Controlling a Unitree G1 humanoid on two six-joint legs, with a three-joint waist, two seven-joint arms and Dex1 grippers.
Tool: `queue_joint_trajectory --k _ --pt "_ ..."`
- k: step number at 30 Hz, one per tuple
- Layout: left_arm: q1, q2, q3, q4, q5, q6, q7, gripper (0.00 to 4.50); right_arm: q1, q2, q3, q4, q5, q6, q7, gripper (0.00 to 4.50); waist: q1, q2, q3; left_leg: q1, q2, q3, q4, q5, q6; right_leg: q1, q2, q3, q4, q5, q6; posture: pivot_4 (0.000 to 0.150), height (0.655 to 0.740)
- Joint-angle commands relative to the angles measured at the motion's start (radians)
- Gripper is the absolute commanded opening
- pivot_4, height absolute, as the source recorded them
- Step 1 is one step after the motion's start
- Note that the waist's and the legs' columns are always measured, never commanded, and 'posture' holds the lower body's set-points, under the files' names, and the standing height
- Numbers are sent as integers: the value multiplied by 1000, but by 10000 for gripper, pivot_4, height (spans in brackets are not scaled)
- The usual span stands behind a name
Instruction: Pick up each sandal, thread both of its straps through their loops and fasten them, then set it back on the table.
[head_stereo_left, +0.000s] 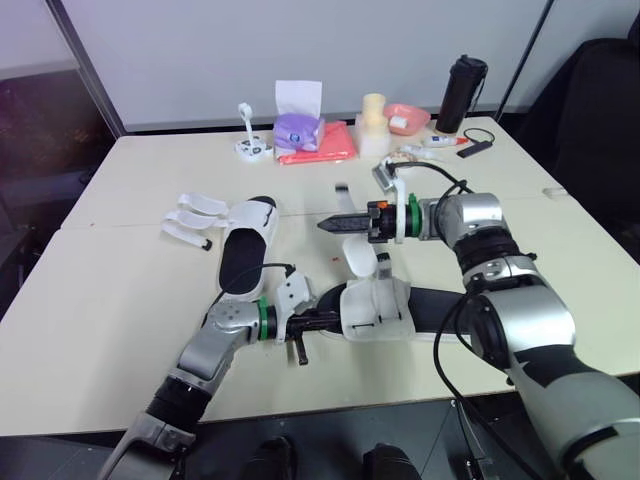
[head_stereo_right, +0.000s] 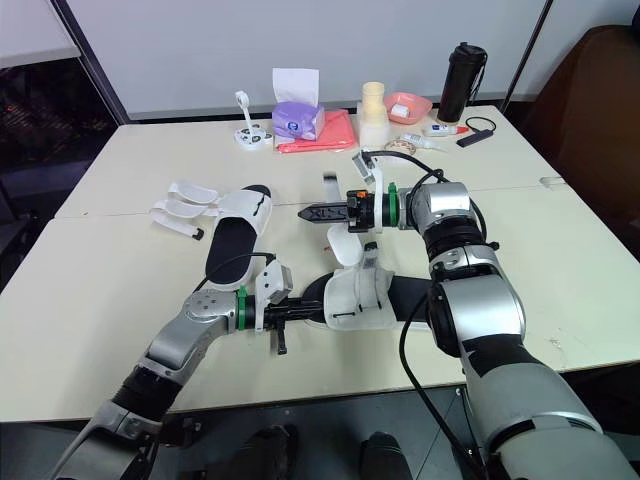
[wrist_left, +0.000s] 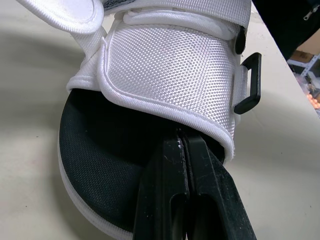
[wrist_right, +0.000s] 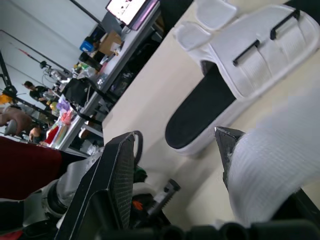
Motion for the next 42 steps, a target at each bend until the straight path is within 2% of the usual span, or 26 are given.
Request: queue_joint_trajectory --k 1,11,12,13,16,17,22,28,32,35,38,42 --pt "-3 -5 -17 30 25 6 13 0 0 -16 -35 -92 45 37 -23 27023 0 0 0 0 0 0 0 0 0 0 0 0 0 0 0 1500 7400" --pt "-16 -16 -21 51 27 -6 9 0 56 -43 -29 -229 91 108 -76 27023 -1 0 0 0 0 0 0 0 0 0 0 0 0 0 0 1500 7400" --pt "-16 -16 -22 52 27 -8 8 0 63 -45 -31 -246 100 117 -82 21722 -1 0 0 0 0 0 0 0 0 0 0 0 0 0 0 1500 7400" --pt "-16 -17 -22 53 27 -8 7 0 70 -46 -34 -264 109 126 -90 18604 -1 0 0 0 0 0 0 0 0 0 0 0 0 0 0 1500 7400" --pt "-22 -18 -23 61 27 -11 4 0 89 -50 -42 -319 133 154 -112 3386 0 0 0 0 0 0 0 0 0 0 0 0 0 0 0 1500 7400" --pt "-23 -18 -23 62 27 -11 3 0 96 -52 -44 -341 142 165 -119 1143 0 0 0 0 0 0 0 0 0 0 0 0 0 0 0 1500 7400" --pt "-24 -17 -26 65 27 -13 -2 0 158 -67 -72 -557 227 266 -175 1143 2 0 0 0 0 0 0 0 0 0 0 0 0 0 0 1500 7400" --pt "-29 -19 -30 71 27 -14 -6 0 372 -134 -36 -1033 322 326 -237 1143 3 0 0 -1 0 0 0 0 0 -1 -1 0 0 0 0 1500 7400" --pt "-31 -16 -30 75 26 -13 -10 0 583 -196 61 -1307 251 185 -309 1143 2 0 0 -1 0 -1 0 0 0 -1 -1 0 0 0 0 1500 7400" --pt "-29 -7 -30 73 23 -8 -19 0 722 -245 153 -1404 131 -18 -353 1143 2 -1 0 -1 0 0 0 0 0 0 -1 0 0 0 0 1500 7400" --pt "-27 4 -32 68 23 -2 -32 0 811 -306 262 -1388 -63 -315 -386 1143 0 -1 0 -1 0 1 1 0 0 0 0 0 0 0 1 1500 7400" --pt "-25 16 -35 60 22 5 -46 0 856 -354 351 -1254 -315 -755 -464 1143 -2 -1 0 0 1 1 0 0 0 0 0 0 0 0 1 1500 7400"
